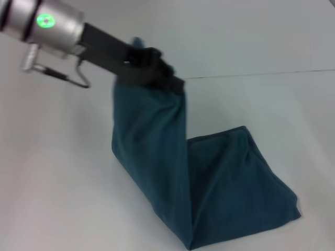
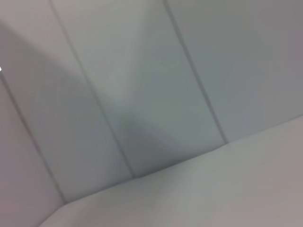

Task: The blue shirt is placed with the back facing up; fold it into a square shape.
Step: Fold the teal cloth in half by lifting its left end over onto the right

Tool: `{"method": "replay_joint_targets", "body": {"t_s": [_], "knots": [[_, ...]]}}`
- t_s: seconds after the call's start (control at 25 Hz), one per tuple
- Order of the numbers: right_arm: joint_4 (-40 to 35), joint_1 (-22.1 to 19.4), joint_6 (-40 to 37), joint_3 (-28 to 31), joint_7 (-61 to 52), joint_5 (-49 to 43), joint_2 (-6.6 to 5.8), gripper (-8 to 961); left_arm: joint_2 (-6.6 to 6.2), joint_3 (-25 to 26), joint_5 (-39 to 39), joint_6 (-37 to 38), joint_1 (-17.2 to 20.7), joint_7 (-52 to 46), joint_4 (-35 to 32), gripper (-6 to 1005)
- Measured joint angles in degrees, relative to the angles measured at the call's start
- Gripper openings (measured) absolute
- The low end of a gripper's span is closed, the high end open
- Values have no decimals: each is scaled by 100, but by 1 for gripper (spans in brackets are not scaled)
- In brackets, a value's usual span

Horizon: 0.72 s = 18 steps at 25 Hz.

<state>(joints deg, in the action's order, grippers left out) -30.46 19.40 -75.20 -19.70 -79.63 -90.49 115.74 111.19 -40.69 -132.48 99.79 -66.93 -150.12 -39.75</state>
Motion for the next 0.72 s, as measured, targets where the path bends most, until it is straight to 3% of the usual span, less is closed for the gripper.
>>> {"method": "replay_joint_targets", "body": {"t_s": [0.12, 0.28, 0.6, 0.72], "knots": [[-18, -58, -40, 146, -34, 2, -21, 0, 188, -194, 1, -339, -187, -85, 42, 70], [-37, -90, -80, 199, -59, 5, -65, 0, 570, -443, -7, -885, -409, -127, 54, 70], [-49, -4, -18, 227, -119, 9, -83, -1, 1222, -941, 8, -1892, -513, -258, 239, 70], [-53, 63, 74, 258, -122, 11, -88, -1, 1315, -1086, 207, -2165, -540, -276, 478, 70]]}}
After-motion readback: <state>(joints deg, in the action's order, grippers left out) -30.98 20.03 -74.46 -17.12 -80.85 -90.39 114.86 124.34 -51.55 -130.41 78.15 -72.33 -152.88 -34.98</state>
